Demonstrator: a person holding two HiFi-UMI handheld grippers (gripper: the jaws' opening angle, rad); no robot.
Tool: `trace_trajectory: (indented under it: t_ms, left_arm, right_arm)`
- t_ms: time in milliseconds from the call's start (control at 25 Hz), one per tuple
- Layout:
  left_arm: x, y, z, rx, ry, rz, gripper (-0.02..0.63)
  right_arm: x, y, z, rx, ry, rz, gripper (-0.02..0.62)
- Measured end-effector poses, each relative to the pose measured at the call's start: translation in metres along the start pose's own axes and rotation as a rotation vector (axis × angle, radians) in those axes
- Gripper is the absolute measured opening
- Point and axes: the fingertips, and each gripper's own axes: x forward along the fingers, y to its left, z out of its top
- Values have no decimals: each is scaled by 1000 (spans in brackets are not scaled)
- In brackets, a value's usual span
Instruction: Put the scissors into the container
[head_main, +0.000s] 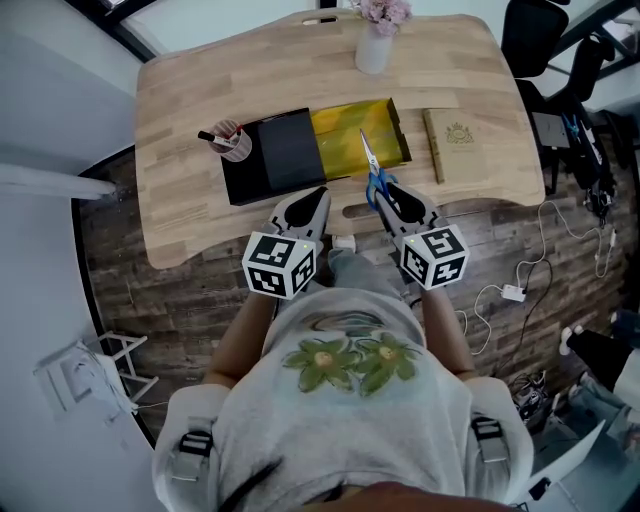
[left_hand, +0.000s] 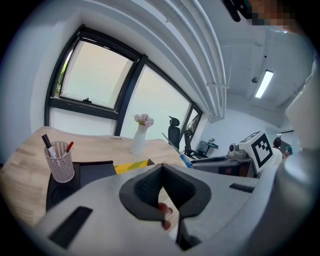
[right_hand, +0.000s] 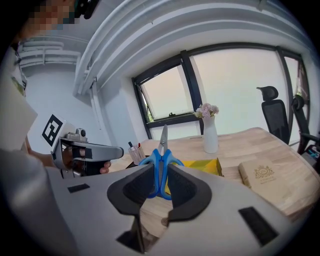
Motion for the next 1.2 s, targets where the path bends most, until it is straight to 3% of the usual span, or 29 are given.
trace_trajectory:
  t_ms: [1200]
  left_arm:
    - [52, 29, 18, -44, 2, 146, 6]
  right_arm:
    - [58, -58, 32, -118, 50, 148, 84]
